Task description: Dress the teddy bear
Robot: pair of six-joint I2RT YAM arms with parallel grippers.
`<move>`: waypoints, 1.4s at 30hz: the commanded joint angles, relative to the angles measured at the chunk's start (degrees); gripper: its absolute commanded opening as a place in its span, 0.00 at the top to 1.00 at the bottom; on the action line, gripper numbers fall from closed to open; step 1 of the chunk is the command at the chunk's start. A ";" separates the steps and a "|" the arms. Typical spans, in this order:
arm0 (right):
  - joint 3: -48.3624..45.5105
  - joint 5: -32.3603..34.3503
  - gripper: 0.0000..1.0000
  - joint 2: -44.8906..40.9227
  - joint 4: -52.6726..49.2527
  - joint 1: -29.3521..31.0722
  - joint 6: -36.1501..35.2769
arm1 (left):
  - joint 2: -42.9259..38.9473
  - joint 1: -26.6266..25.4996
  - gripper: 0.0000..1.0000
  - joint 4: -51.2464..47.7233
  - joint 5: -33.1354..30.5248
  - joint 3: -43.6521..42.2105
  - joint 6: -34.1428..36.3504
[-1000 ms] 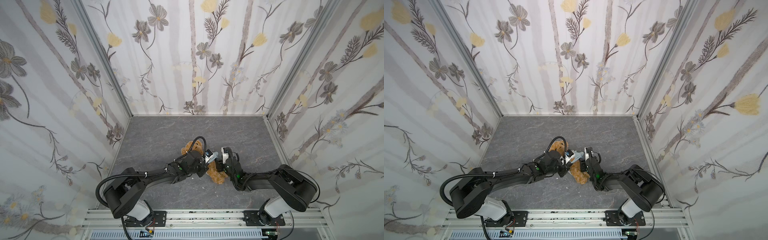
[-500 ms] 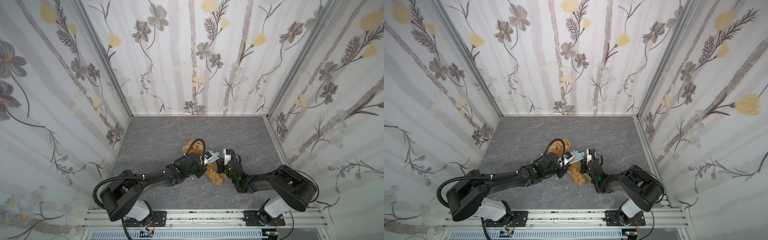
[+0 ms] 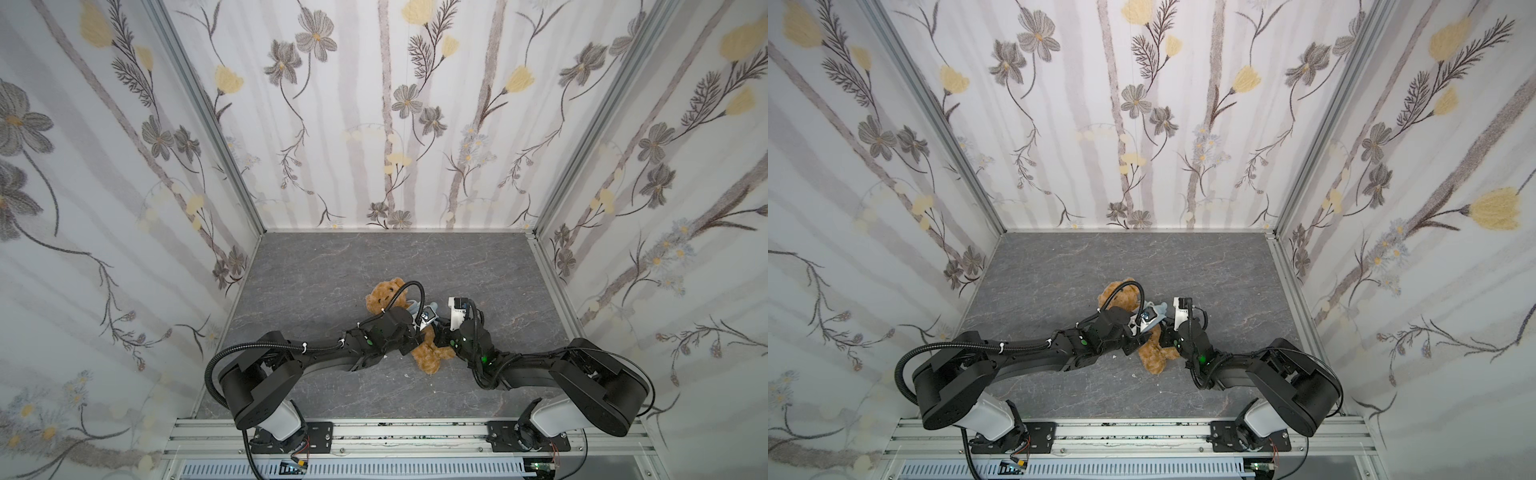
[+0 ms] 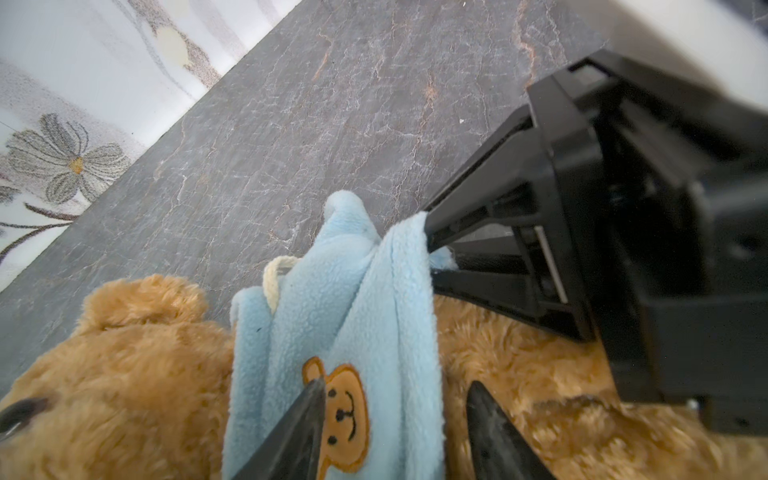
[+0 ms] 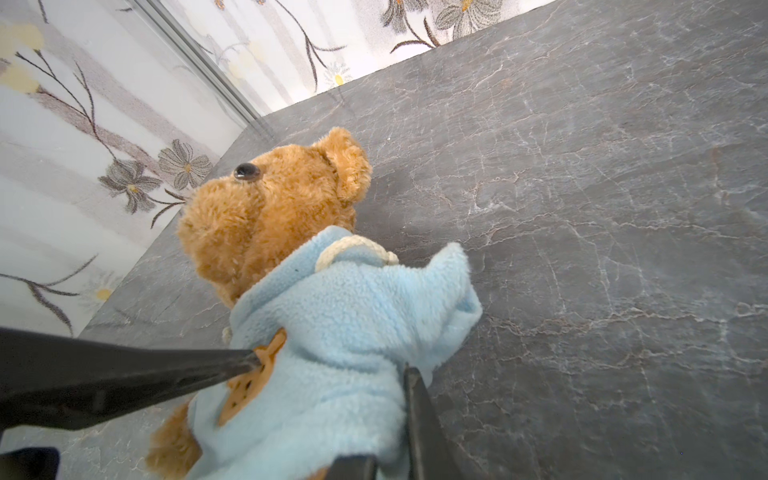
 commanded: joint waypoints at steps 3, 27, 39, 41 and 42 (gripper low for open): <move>0.51 -0.85 0.88 -0.65 1.07 0.10 1.82 | 2.04 -0.24 0.60 1.06 -8.70 0.95 2.37; -2.27 1.72 0.28 -1.95 9.96 4.02 -28.37 | -6.07 4.29 1.00 -3.33 14.69 2.61 -1.17; 1.54 11.60 0.39 5.74 7.15 3.03 -21.97 | -7.33 4.31 1.00 -3.42 20.83 1.53 1.14; 1.90 12.46 0.45 6.41 4.63 2.64 -18.26 | -7.85 4.23 1.00 -3.42 23.53 0.06 2.28; 1.93 12.30 0.47 6.79 3.96 2.59 -16.63 | -8.10 4.04 1.00 -3.42 24.52 -0.90 3.32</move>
